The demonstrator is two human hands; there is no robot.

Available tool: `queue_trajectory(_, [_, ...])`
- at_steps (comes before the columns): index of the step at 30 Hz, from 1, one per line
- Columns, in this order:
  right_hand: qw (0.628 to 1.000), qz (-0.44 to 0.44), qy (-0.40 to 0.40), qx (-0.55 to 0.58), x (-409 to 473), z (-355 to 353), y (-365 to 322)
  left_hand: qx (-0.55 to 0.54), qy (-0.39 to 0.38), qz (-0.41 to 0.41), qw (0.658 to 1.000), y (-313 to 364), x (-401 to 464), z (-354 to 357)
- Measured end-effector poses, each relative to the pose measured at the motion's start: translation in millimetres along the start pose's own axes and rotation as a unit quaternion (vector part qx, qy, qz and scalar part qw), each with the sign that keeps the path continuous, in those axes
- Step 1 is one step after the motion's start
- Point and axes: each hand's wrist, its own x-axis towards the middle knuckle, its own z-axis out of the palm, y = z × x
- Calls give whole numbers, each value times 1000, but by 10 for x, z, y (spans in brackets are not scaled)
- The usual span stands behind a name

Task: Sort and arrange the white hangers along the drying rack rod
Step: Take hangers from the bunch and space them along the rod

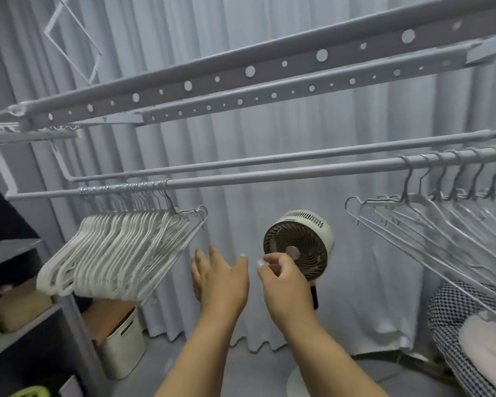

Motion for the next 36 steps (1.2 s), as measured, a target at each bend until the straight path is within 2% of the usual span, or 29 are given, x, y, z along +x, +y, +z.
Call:
queue_trajectory(8, [996, 34, -79, -19, 131, 1065, 16, 40, 26, -16, 999, -644, 537, -606])
queue_trajectory(14, [988, 93, -114, 51, 321, 1689, 60, 78, 23, -25, 996, -902, 891, -878])
queue_trajectory(23, [964, 166, -181, 105, 737, 2357, -149, 4, -18, -36, 999, -1063, 1102, -1026])
queue_trajectory(26, [956, 184, -187, 133, 792, 2431, -212, -19, -28, -42, 999, -1103, 1164, -1040])
queue_trajectory(30, [956, 193, -200, 94, 841, 2543, -249, -48, -33, -31, 998, -1126, 1214, -1097])
queue_trajectory(36, [962, 183, -140, 149, 814, 2563, -96, -108, -32, -24, 993, -1092, 1222, -1112])
